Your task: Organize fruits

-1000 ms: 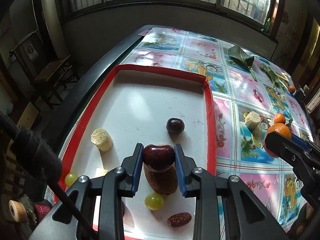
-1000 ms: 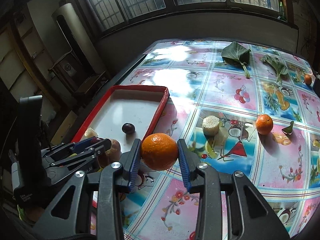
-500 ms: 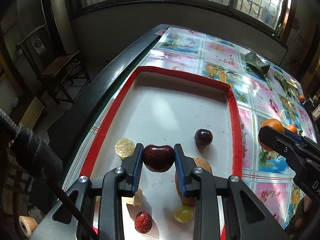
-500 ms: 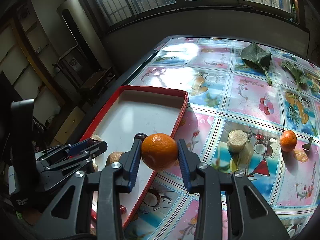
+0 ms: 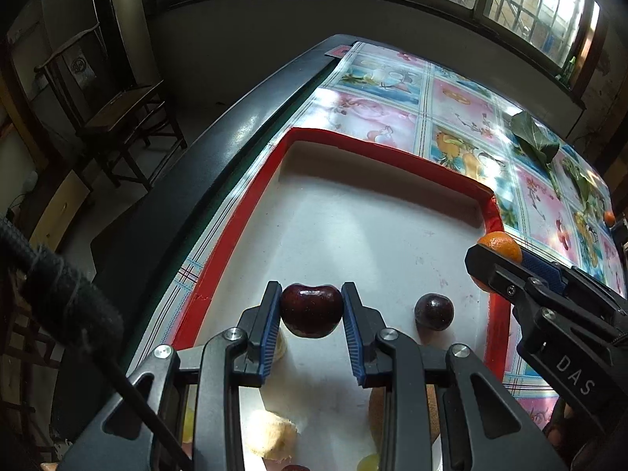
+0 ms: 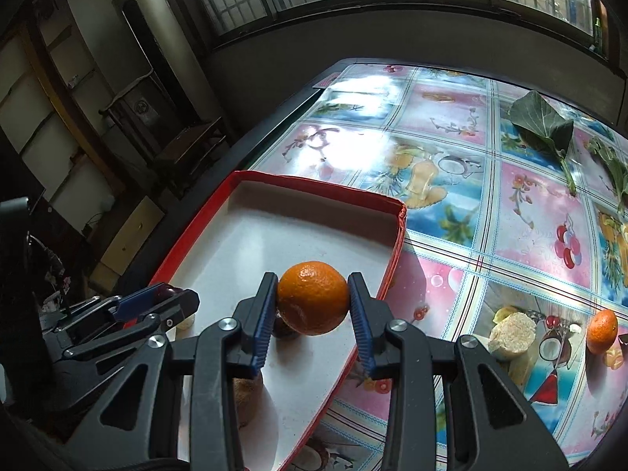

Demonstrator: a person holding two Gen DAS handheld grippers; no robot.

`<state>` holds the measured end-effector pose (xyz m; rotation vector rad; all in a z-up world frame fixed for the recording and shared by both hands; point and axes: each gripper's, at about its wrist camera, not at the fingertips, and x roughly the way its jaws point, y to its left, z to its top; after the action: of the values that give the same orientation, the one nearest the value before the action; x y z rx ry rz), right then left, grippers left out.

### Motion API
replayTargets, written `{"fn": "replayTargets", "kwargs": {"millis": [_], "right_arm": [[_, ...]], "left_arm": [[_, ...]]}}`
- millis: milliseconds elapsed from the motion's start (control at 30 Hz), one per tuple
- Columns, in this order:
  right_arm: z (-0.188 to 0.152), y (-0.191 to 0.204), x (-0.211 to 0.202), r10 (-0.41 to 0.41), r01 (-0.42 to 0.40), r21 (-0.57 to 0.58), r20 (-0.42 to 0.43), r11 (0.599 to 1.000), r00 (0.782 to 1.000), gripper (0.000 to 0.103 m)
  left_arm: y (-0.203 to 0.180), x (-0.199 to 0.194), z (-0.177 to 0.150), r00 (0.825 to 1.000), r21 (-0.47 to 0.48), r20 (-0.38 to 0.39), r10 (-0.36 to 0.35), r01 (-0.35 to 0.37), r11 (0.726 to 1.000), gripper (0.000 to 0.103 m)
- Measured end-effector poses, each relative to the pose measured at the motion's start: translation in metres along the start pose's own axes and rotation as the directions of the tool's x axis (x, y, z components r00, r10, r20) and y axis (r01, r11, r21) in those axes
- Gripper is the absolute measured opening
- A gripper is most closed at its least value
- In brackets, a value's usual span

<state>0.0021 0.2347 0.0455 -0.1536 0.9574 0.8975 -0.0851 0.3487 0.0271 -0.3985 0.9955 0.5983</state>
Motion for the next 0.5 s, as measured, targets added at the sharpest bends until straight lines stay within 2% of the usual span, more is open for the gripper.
{"fn": "replayTargets", "kwargs": {"millis": [133,333,500], "right_arm": [[0.006,0.003,0.024,-0.010,0.009,-0.026,-0.037,1.000,0.999,0.038],[0.006,0.001,0.049,-0.021,0.018,-0.041,-0.077,0.999,0.997,0.038],[0.004,0.005,0.055,-0.034,0.028,-0.078,-0.080,0.997,0.996,0.039]], "left_arm": [[0.002,0.013,0.001,0.999,-0.006,-0.033,0.015,-0.016,1.000,0.030],[-0.005,0.022,0.004,0.998,0.023,-0.040,0.051,-0.050,0.998,0.031],[-0.010,0.028,0.004,0.996,0.040,-0.045,0.077,-0.075,0.996,0.031]]}}
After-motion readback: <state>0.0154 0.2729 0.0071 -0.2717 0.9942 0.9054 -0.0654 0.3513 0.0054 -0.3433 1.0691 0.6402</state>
